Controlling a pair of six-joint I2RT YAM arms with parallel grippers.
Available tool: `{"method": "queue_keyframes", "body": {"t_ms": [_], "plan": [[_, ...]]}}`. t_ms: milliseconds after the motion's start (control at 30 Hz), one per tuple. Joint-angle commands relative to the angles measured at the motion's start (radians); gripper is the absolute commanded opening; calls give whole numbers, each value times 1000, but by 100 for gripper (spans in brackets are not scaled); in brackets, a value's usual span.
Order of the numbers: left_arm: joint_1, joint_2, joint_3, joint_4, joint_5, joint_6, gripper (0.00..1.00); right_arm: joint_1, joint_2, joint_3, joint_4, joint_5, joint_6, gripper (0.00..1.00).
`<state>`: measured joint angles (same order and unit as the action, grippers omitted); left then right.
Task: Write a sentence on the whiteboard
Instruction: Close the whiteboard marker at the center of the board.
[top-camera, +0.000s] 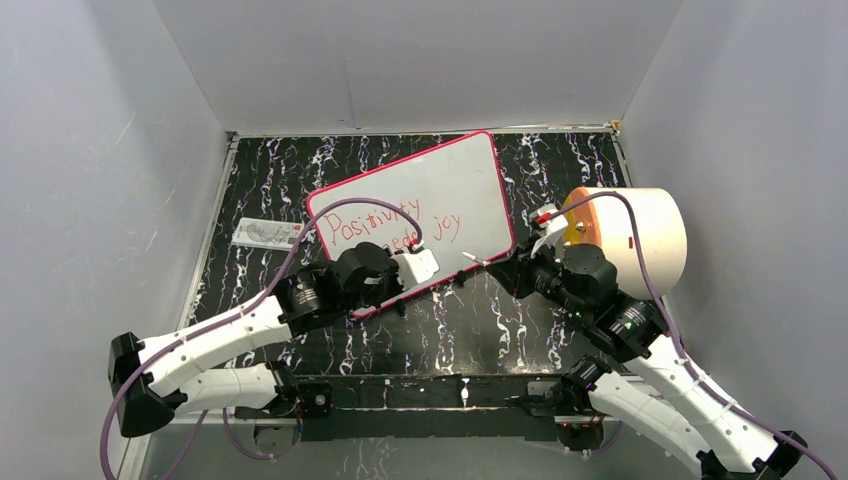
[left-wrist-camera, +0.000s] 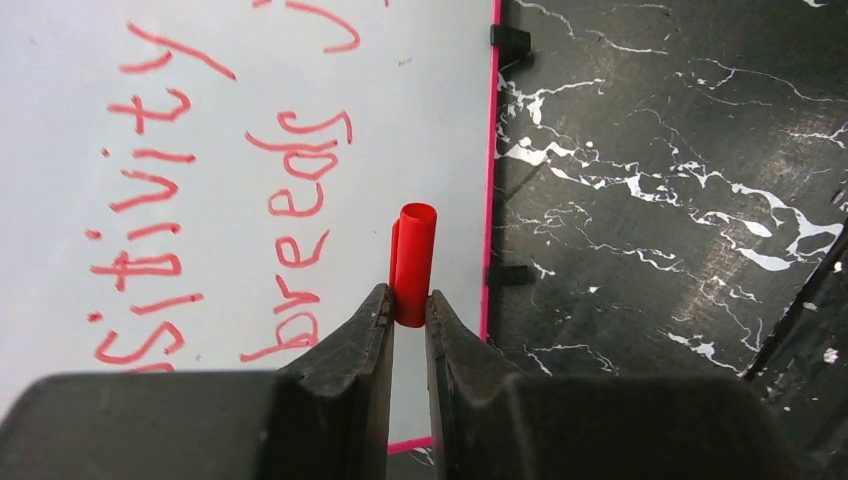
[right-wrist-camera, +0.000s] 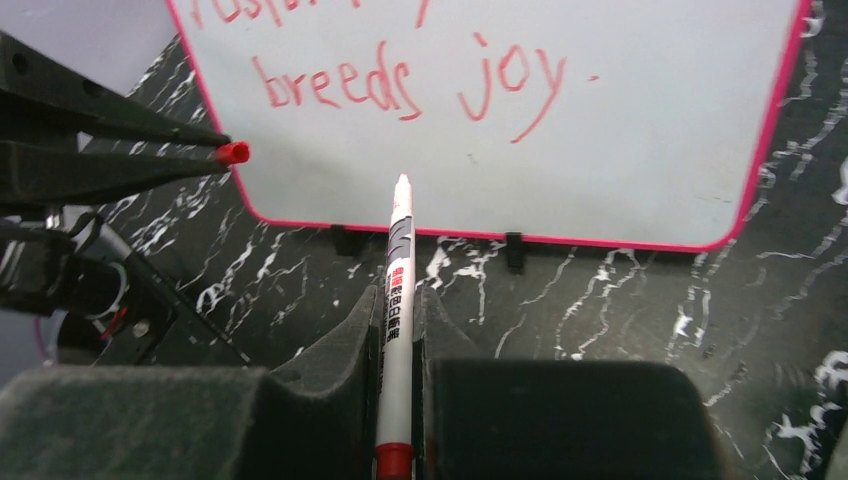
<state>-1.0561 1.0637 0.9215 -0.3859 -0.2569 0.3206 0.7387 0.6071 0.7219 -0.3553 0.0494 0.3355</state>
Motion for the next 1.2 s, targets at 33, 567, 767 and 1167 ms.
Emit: {"method": "queue_keyframes", "body": {"t_ms": [33,567,767,1167], "plan": [[-4,-54,-27,50,102,201,0,-5,31,49,124,-200,-22,0],[-4,-146,-95,120,212,405,0,-5,87,66,213,-405,-21,0],[-4,-137,-94,119,220,410,0,-5,116,71,219,-454,-24,0],[-4,-122,-90,119,216,397,0,-4,125,78,200,-473,-42,0]]}}
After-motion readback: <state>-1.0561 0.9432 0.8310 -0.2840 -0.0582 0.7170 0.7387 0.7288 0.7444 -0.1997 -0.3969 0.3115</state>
